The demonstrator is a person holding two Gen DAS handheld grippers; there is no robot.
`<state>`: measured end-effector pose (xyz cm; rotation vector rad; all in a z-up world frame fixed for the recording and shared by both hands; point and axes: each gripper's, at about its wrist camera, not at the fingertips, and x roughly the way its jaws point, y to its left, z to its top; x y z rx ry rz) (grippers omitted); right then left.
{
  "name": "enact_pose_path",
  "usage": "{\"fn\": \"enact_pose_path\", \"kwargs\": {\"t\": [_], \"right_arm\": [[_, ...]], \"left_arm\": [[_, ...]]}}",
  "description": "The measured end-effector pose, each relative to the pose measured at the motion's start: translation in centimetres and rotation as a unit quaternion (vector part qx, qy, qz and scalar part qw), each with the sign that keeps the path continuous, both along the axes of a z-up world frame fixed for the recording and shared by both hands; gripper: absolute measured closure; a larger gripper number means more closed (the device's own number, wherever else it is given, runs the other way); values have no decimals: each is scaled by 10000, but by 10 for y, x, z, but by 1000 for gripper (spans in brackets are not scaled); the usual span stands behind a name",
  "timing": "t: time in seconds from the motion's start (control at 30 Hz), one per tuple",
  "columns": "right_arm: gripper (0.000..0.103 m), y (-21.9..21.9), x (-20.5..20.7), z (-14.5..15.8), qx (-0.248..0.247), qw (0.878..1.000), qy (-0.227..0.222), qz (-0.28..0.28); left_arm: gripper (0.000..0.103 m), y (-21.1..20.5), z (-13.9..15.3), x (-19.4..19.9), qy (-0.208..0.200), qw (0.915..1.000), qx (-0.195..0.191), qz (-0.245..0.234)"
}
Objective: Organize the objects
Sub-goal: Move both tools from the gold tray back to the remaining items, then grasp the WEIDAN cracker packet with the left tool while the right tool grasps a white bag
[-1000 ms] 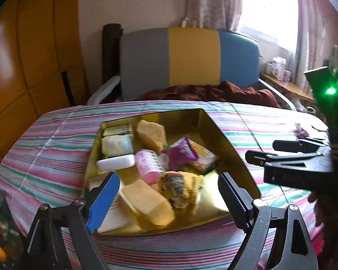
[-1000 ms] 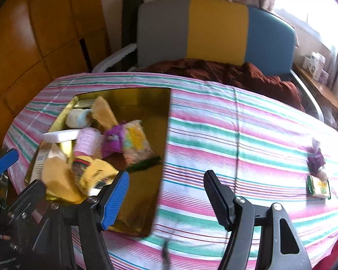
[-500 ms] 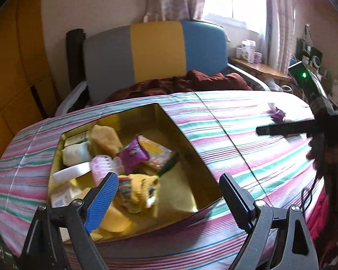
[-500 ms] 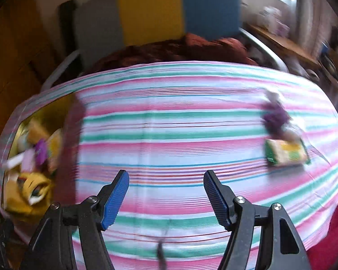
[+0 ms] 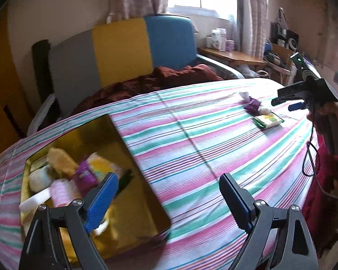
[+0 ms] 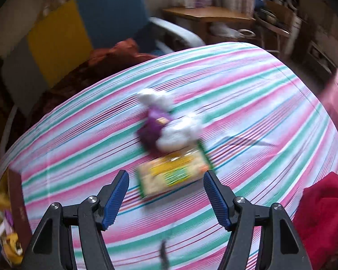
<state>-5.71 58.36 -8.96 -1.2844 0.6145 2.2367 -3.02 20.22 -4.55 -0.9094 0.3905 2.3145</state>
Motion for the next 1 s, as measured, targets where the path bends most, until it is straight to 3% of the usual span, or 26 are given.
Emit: {"fn": "enact_pose_path", "kwargs": {"t": [0.17,0.3,0.53,0.57,0.67,0.83,1.0], "right_arm": [[33,34,-8,-13,-350,9990,-3,-284],[33,49,-30,-30,-467,9987,-182,-108],[35,47,-62,-50,-46,9977,-489,469],[44,44,-63,-50,-51,9973,-465,574],[55,41,-62,-46,0,9965,-333,764],[57,33,-52,-32,-312,9941,38,1040],[57,41,-34,-21,-474,9962,308,663]], "left_arm": [[12,35,-3,-4,10,9994,-120,-315],[12,63,-8,-10,-37,9985,-202,-513],[12,100,-22,-17,-159,9959,-399,-791],[12,105,-25,-19,-180,9955,-433,-826],[12,118,-31,-22,-249,9946,-470,-896],[12,139,-40,-27,-348,9927,-479,-1053],[12,159,-46,-32,-362,9897,-488,-1299]]}}
